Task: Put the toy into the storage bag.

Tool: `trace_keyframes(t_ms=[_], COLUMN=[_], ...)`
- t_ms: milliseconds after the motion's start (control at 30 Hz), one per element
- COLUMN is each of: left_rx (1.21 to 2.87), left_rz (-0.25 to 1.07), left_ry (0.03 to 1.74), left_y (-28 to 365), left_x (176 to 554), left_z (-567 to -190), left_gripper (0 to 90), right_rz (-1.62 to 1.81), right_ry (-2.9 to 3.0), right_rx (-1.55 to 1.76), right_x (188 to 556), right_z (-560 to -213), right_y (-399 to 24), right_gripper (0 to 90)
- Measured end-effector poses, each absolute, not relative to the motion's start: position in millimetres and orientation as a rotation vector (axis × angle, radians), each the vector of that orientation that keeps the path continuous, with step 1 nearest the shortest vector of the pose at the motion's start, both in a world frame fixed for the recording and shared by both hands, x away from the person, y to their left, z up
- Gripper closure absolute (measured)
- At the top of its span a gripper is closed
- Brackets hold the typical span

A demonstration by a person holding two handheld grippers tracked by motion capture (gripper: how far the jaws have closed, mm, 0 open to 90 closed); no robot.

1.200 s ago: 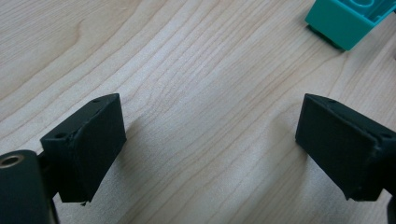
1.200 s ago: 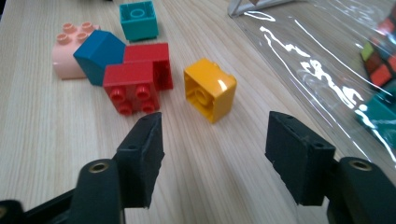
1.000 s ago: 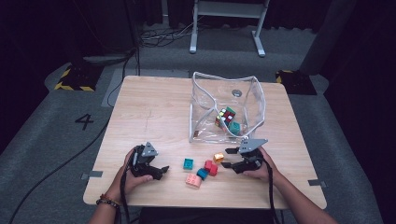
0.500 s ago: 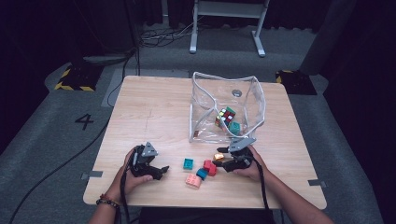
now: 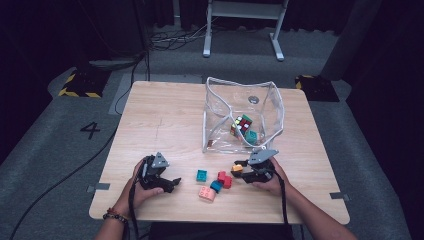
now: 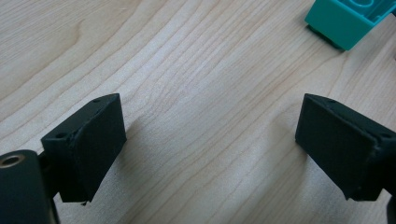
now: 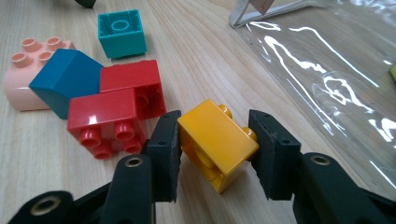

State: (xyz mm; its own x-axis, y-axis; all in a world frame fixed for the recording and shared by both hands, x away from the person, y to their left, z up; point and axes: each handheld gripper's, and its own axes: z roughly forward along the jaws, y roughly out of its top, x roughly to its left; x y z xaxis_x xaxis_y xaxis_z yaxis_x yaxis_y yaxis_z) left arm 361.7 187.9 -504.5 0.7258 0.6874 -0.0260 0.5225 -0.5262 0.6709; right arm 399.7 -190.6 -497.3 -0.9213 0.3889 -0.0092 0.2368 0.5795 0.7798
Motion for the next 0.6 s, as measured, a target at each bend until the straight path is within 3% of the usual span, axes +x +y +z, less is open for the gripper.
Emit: trace_keyframes(t_ms=[600], left_rx=[2.253], left_rz=[0.317], left_ry=[0.911], left_y=[188], left_x=[362], left_z=[-505], left_gripper=[8.7], right_rz=[1.29], right_ry=[2.54], right_rx=[0.588], right_x=[391], right_z=[-475], right_y=[-254], right_gripper=[56.1])
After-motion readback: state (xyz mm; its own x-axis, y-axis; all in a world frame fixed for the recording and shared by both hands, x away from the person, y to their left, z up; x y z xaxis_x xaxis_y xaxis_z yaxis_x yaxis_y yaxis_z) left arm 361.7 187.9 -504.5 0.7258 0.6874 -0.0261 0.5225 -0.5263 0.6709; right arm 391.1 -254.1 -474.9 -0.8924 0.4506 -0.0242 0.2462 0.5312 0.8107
